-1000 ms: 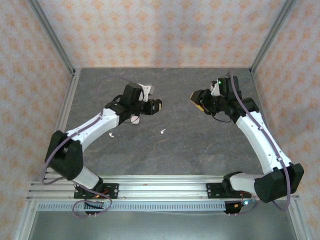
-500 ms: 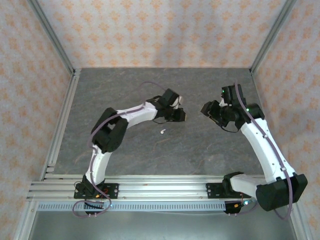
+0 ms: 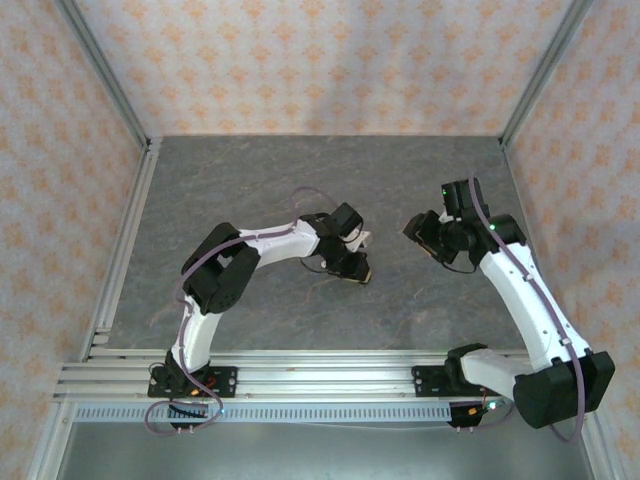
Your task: Insert wireless bluetooth earbuds into charging case
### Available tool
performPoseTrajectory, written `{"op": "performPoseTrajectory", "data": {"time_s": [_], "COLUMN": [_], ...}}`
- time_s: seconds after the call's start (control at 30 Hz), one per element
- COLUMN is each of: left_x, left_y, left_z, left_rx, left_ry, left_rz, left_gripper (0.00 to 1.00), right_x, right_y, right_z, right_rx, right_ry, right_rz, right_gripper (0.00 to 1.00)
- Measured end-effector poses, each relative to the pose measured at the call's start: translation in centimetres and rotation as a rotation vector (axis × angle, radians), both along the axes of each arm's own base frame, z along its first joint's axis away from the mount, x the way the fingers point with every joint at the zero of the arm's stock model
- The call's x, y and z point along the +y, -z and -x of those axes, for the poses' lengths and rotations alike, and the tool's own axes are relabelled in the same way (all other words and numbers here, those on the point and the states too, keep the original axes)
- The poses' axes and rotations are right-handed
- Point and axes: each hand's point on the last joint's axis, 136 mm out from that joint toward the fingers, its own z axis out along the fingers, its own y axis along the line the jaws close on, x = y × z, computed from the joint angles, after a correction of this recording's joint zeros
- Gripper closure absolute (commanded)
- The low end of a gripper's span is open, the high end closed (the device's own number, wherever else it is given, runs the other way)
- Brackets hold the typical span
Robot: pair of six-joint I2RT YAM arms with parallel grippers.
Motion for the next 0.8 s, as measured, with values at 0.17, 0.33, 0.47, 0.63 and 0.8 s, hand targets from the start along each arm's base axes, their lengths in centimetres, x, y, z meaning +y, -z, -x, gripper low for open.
{"op": "performPoseTrajectory", "data": {"time_s": [0.17,0.33,0.47,0.63,0.8], "left_x": [0.5,2.0,3.3,5.1,9.3], "left_y": [-0.1,-1.4,-3.6,-7.1,-10.8], "left_z": [0.1,-0.2,-0.8,-1.7,-4.8], "left_rx": [-0.021,-0.090,-0.170,-0.267,-0.347], "left_ry": [0.018,0.031,0.020,-0.019,-0.185], "left_rz": [-0.018,-0.085,-0.129,-0.152,-0.168], "left_gripper": [0.69,0.52,0.47,0.47,0.45], "right_x": [0.3,0.8,1.6,2.3,2.7], "right_y": [0.6,0.2,-0.4,-0.2,-0.2], "right_z": [-1.2,-2.9,-3.8,-3.8,-3.7], "right_rx": [0.027,0.025,0.010,0.012,0.004], "right_ry": [0.000,-0.010,-0.036,-0.071,-0.098], "right_rz": [0.006,0.011,0.013,0.023,0.037], "right_gripper": [0.51,0.51,0.51,0.51,0.51]}}
